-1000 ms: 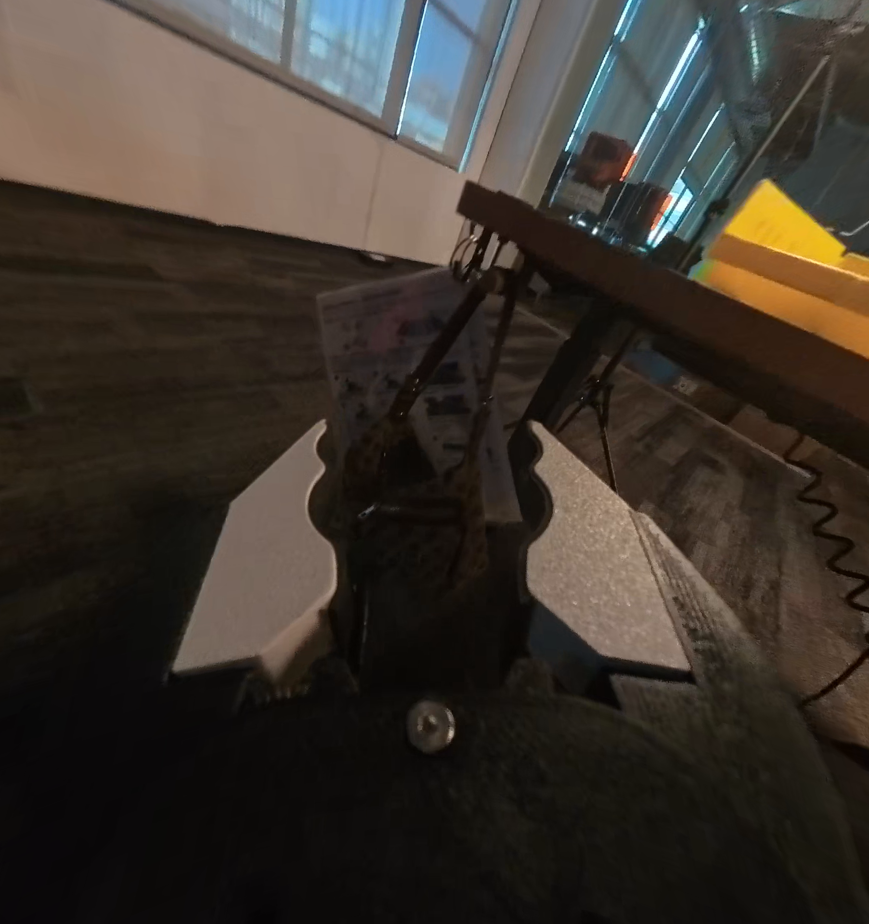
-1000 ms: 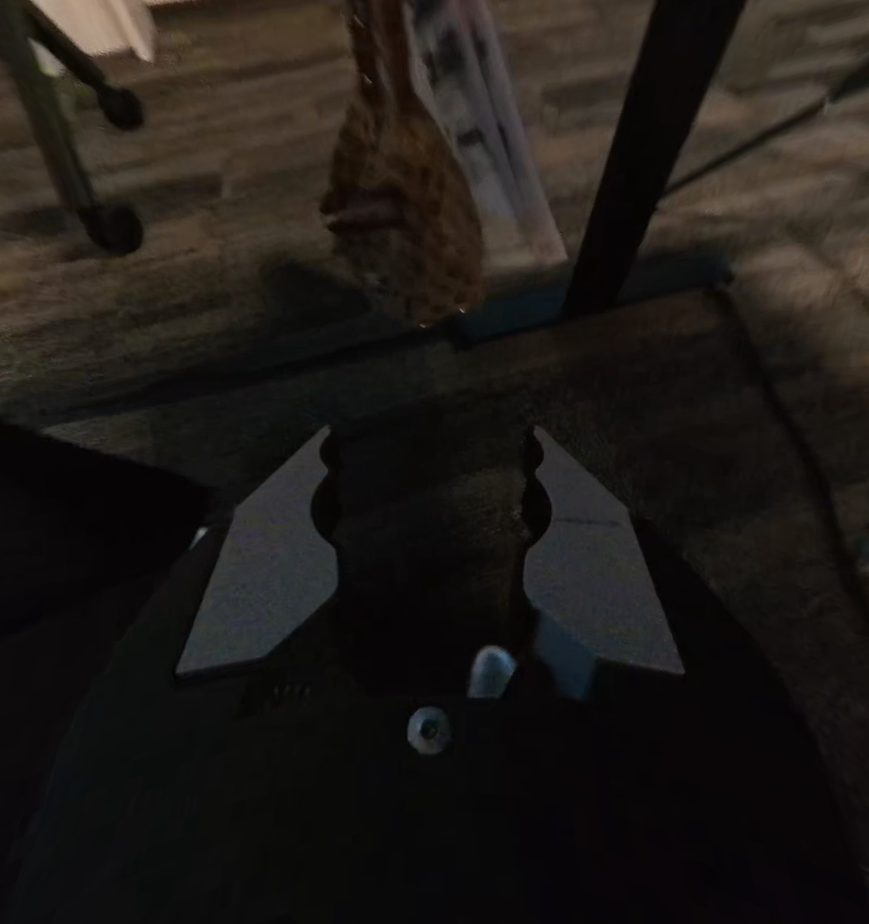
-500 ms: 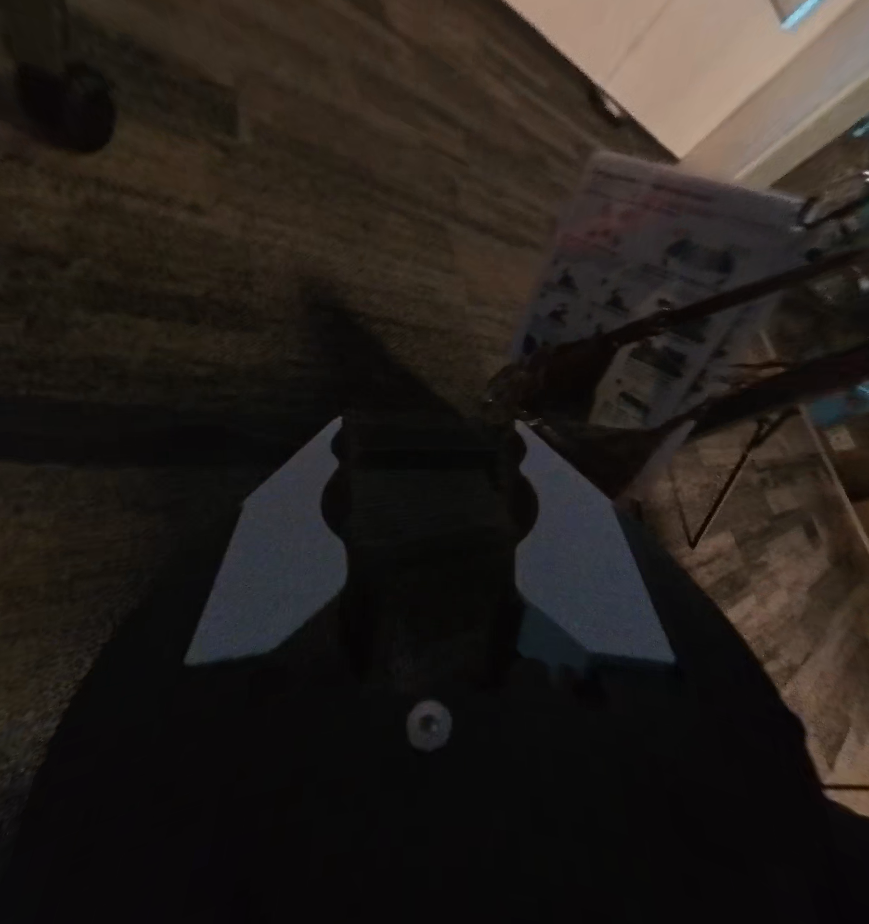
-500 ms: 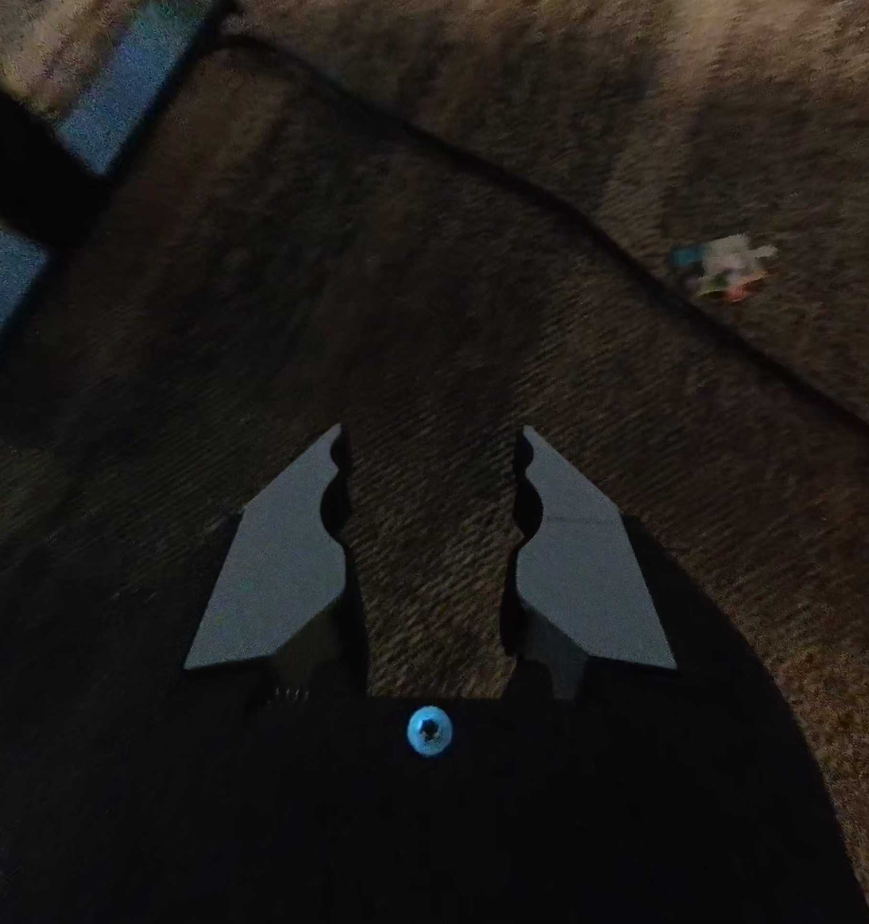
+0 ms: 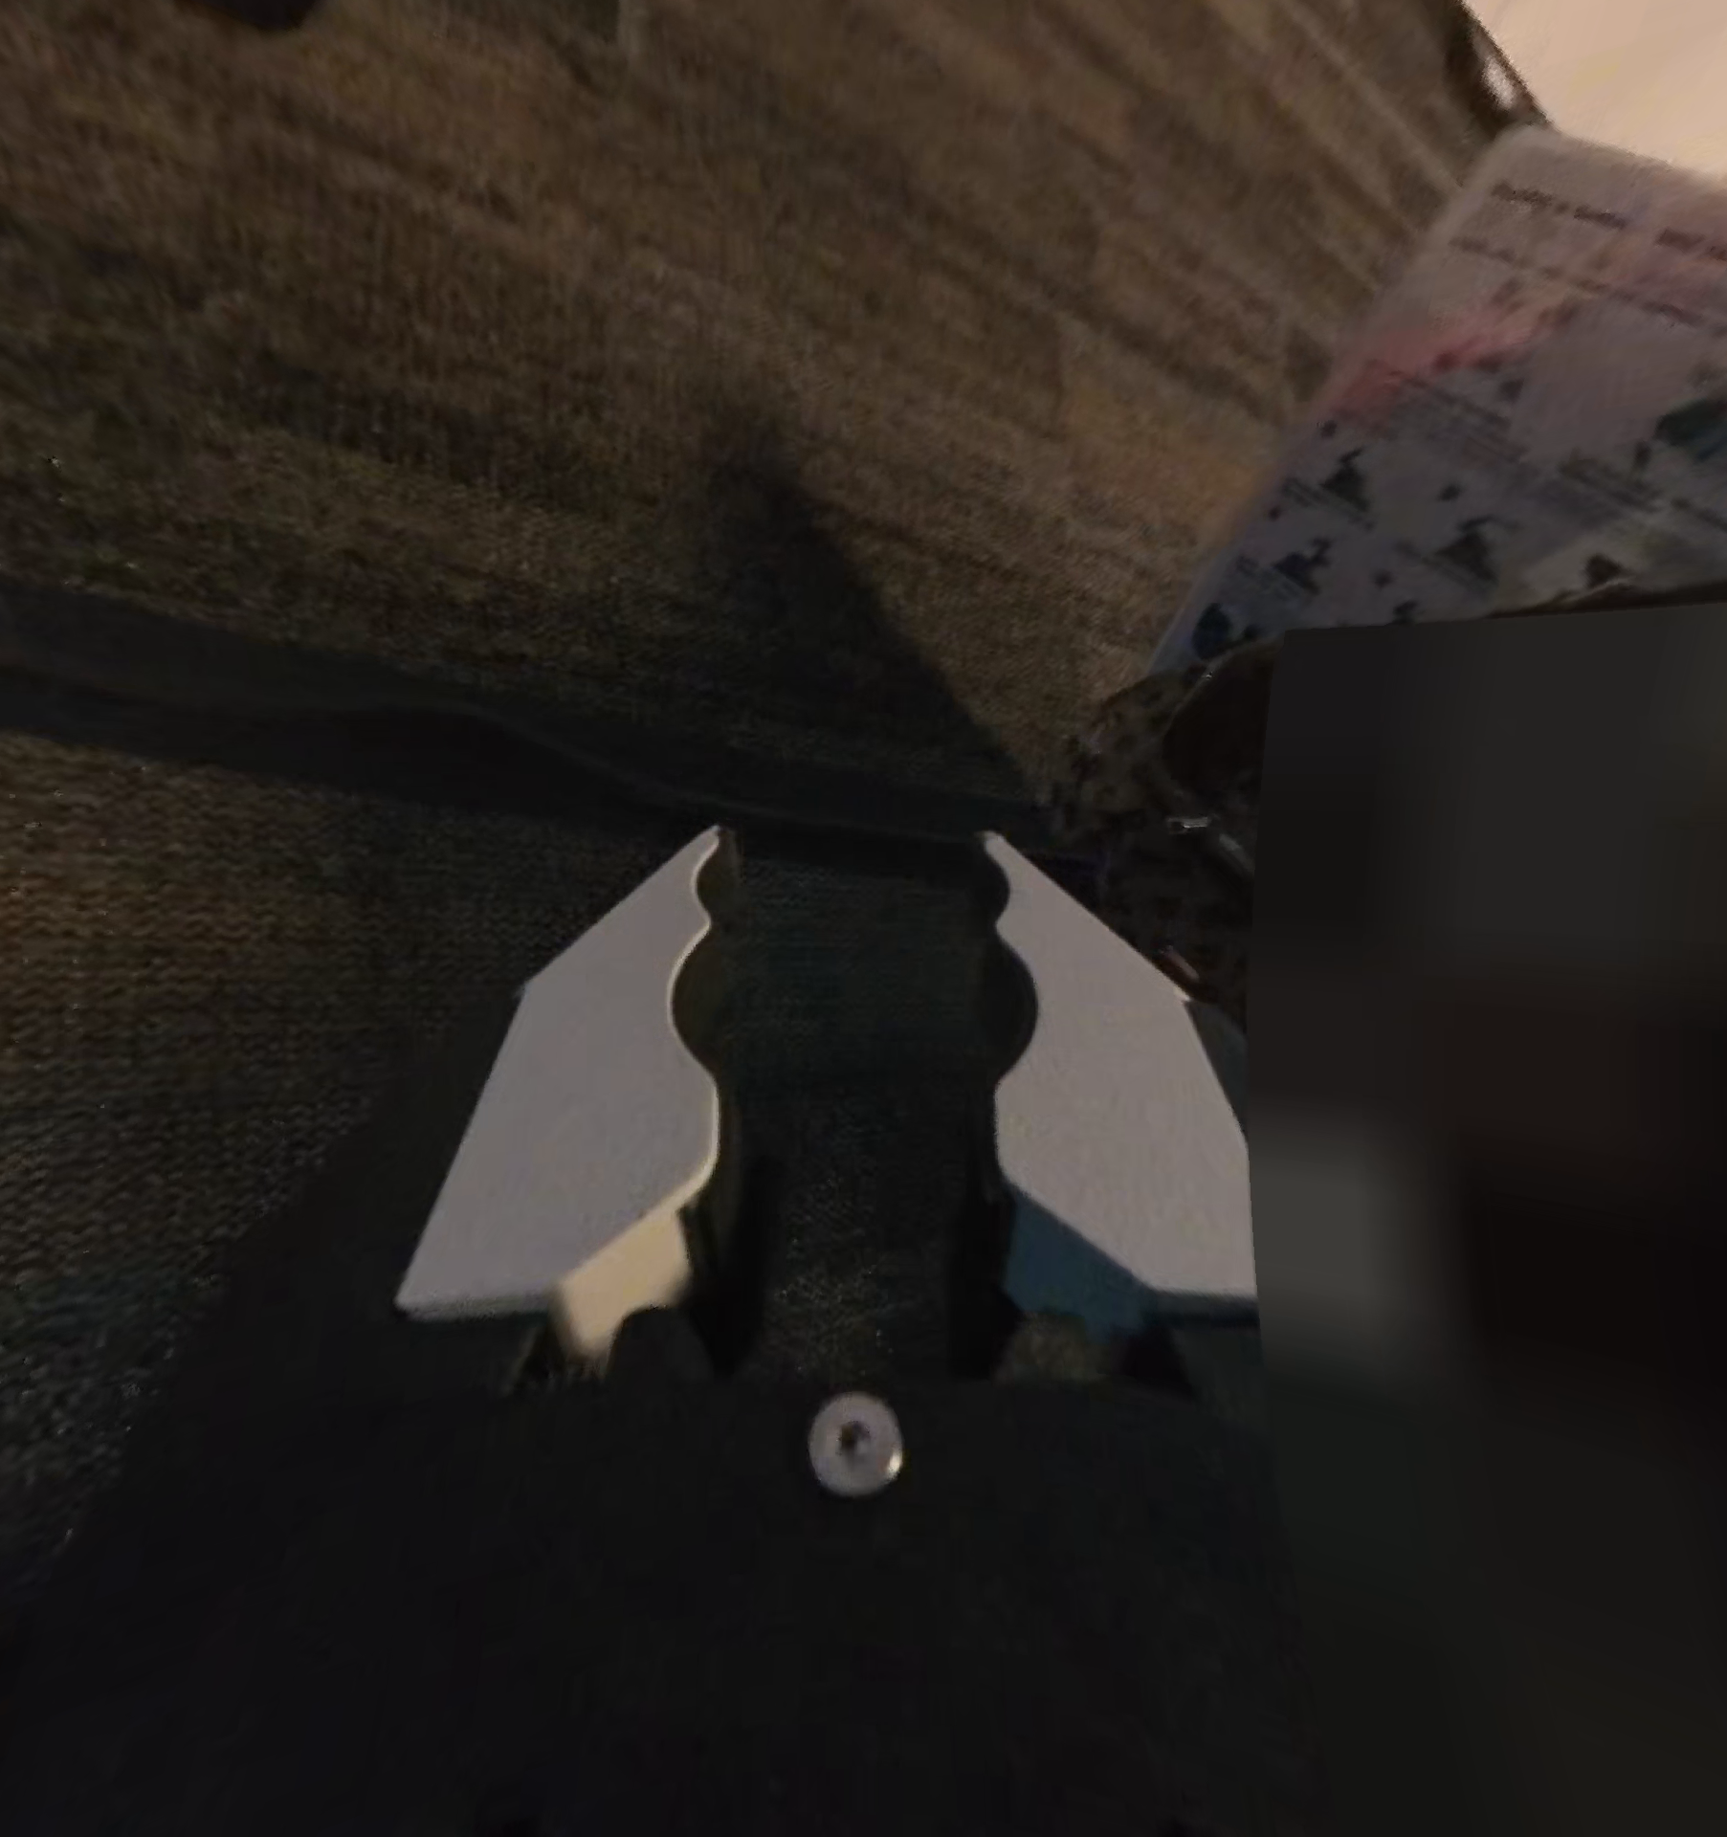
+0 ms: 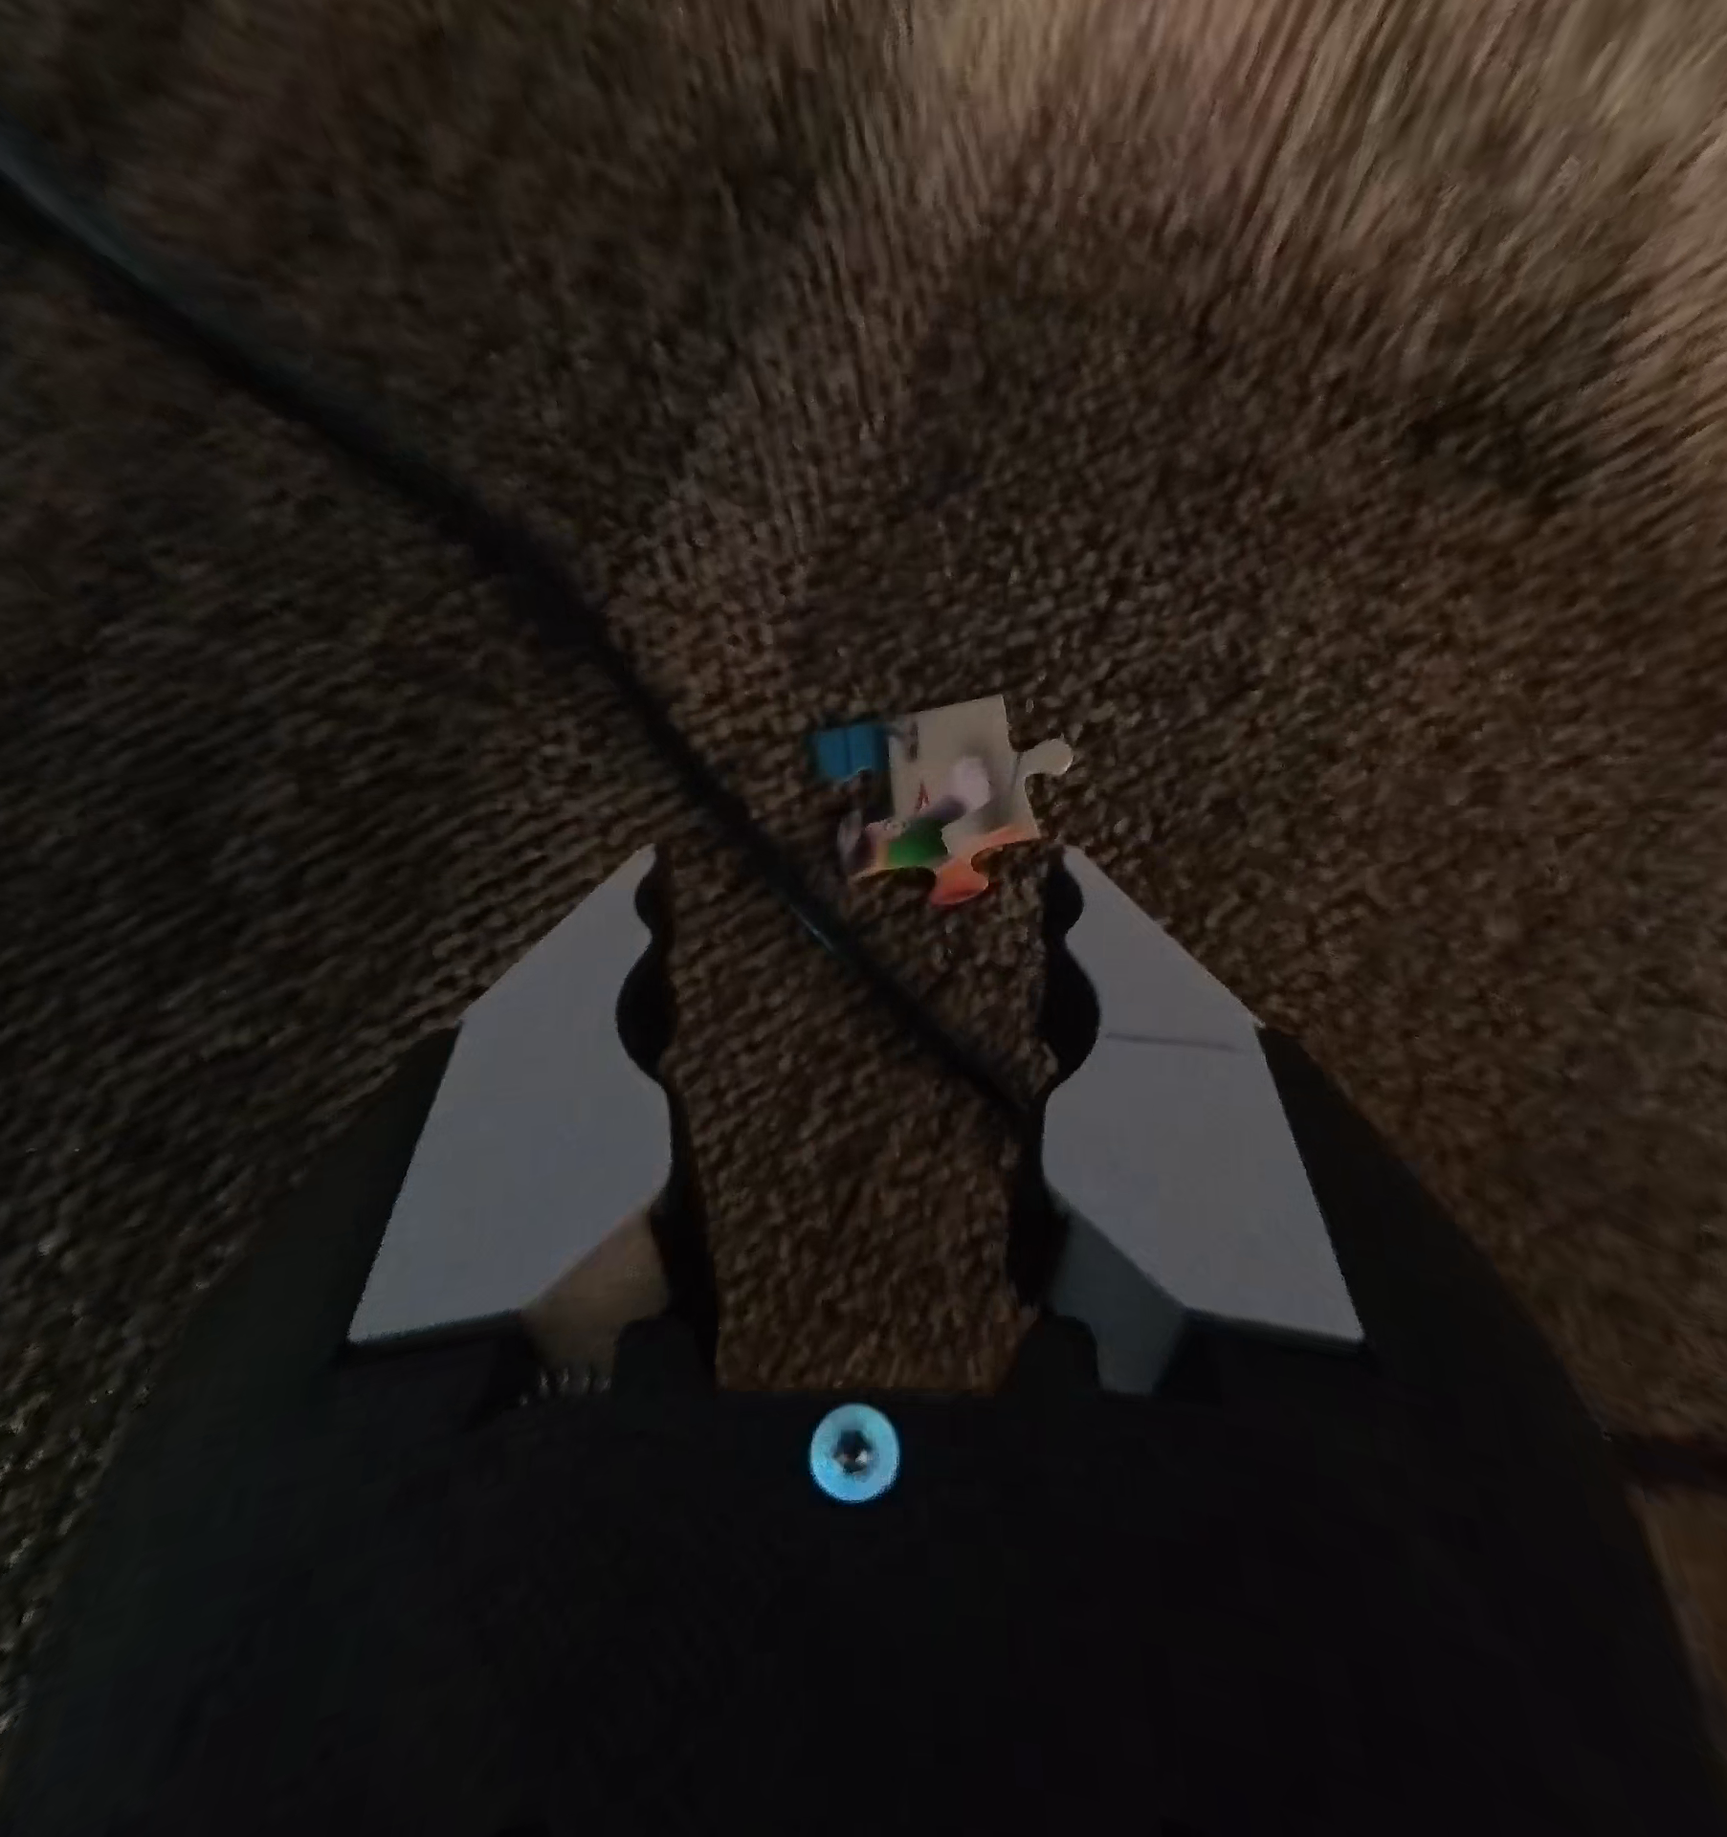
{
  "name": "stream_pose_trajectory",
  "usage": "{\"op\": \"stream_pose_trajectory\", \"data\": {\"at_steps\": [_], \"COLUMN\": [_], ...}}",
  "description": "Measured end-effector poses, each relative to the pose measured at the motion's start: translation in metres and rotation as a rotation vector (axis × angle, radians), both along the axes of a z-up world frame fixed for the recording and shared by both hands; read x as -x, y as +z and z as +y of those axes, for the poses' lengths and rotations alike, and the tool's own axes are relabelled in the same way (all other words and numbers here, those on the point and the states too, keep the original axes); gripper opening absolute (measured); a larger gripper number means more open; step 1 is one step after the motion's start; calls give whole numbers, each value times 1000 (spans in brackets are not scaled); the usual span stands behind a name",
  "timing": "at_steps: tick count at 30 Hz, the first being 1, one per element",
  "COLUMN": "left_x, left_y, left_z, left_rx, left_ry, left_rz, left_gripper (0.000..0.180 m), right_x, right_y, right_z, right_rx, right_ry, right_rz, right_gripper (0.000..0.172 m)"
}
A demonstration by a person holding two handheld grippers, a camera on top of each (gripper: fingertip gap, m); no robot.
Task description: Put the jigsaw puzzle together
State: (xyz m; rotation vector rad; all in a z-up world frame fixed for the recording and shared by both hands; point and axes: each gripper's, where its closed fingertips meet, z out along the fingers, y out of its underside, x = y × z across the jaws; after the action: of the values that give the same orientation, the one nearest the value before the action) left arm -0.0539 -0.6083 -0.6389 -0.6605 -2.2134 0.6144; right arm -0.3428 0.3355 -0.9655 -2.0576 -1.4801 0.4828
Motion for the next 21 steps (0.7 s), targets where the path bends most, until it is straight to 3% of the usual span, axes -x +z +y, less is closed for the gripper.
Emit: {"op": "stream_pose_trajectory", "data": {"at_steps": [2,6,11,15,21], "left_x": [3,14,28,30,34], "left_y": [-4,-17,-22,-26,-22], "left_z": [2,22,37,47,50], "left_rx": [22,130,154,139,142], "left_ry": [2,-102,-108,-115,-123], "left_rz": [-44,-198,-192,-200,-173], "left_gripper": [46,44,38,38,36], "right_x": [8,12,9,16,17], "right_y": [-24,-55,-60,-66,-71], "right_z": [6,24,43,32,36], "right_rx": [59,-6,73,14,99], "right_ry": [10,78,64,210,81], "right_rz": [-79,-253,-234,-244,-194], "right_gripper": [80,86,89,93,92]}}
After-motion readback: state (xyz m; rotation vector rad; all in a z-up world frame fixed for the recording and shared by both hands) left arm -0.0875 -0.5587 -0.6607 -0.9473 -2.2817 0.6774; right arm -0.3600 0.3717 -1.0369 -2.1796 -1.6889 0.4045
